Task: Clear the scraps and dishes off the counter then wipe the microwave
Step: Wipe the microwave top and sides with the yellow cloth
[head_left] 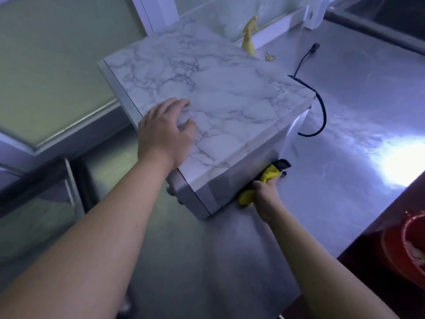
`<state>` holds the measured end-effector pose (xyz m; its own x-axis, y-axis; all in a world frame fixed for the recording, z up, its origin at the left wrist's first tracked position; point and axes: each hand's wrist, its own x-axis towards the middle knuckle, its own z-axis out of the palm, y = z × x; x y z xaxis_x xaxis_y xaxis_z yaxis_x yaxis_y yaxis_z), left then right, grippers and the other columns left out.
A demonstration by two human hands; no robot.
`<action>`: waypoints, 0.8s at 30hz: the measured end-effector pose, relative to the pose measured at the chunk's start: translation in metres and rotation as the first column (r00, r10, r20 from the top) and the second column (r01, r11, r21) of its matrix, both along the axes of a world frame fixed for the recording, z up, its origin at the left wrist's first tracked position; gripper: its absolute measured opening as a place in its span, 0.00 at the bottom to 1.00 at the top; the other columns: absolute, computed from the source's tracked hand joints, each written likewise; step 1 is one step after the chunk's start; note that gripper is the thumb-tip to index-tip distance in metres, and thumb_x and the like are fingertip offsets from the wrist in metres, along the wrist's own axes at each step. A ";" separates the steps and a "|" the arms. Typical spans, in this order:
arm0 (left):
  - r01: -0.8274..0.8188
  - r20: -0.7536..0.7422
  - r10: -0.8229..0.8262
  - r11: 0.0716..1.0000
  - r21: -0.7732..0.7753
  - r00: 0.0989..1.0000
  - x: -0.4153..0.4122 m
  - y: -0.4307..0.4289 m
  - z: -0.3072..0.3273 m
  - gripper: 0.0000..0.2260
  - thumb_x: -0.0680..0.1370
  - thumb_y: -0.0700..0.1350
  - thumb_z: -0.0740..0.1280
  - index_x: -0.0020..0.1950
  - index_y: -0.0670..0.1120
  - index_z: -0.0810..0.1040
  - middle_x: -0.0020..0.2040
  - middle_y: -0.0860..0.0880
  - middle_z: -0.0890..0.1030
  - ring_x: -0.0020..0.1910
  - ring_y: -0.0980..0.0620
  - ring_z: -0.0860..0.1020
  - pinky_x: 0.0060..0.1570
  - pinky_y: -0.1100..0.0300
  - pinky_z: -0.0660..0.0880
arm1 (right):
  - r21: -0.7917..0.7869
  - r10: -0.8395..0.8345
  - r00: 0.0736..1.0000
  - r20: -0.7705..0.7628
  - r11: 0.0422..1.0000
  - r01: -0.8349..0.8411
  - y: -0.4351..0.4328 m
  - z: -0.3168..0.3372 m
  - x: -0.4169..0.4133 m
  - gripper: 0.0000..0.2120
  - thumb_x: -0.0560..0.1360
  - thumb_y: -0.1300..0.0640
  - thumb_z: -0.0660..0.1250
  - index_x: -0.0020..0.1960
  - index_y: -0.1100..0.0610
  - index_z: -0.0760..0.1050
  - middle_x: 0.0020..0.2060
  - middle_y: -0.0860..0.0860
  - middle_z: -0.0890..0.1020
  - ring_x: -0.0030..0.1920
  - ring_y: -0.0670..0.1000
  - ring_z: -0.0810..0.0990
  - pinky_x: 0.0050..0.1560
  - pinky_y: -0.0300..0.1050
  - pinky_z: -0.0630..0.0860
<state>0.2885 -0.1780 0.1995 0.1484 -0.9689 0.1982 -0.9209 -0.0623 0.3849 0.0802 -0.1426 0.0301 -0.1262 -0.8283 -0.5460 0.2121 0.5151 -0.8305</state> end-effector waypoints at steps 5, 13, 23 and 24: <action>-0.002 -0.010 0.002 1.000 0.008 1.000 -0.002 0.001 0.003 0.24 0.75 0.55 0.57 0.70 0.57 0.73 0.73 0.56 0.71 0.73 0.51 0.66 0.74 0.48 0.59 | 0.131 0.177 0.964 0.199 0.970 -0.205 0.064 -0.007 0.069 0.52 0.73 0.74 0.57 0.77 0.39 0.28 0.76 0.68 0.62 0.64 0.69 0.74 0.57 0.68 0.75; -0.011 0.014 0.010 0.999 0.046 1.000 -0.006 0.005 0.009 0.20 0.80 0.50 0.60 0.72 0.55 0.72 0.74 0.55 0.70 0.73 0.49 0.66 0.74 0.51 0.59 | 0.094 0.639 0.629 0.443 0.665 -0.741 0.105 0.031 0.033 0.24 0.75 0.70 0.60 0.67 0.52 0.75 0.59 0.60 0.82 0.58 0.62 0.81 0.58 0.56 0.80; -0.022 0.021 0.021 0.999 0.047 1.000 -0.005 0.004 0.008 0.27 0.73 0.57 0.55 0.70 0.55 0.74 0.74 0.54 0.71 0.73 0.48 0.67 0.74 0.49 0.60 | 0.250 0.089 0.925 0.370 0.949 -0.192 0.049 0.041 -0.153 0.15 0.73 0.68 0.58 0.57 0.64 0.77 0.43 0.62 0.86 0.39 0.62 0.87 0.34 0.55 0.83; -0.023 0.020 0.022 0.999 0.047 1.000 -0.005 0.004 0.008 0.27 0.73 0.57 0.55 0.70 0.54 0.74 0.74 0.54 0.71 0.73 0.48 0.67 0.74 0.49 0.60 | 0.243 0.055 0.908 0.416 0.955 -0.169 0.048 0.041 -0.163 0.17 0.71 0.69 0.58 0.58 0.64 0.77 0.46 0.62 0.86 0.40 0.62 0.87 0.34 0.58 0.83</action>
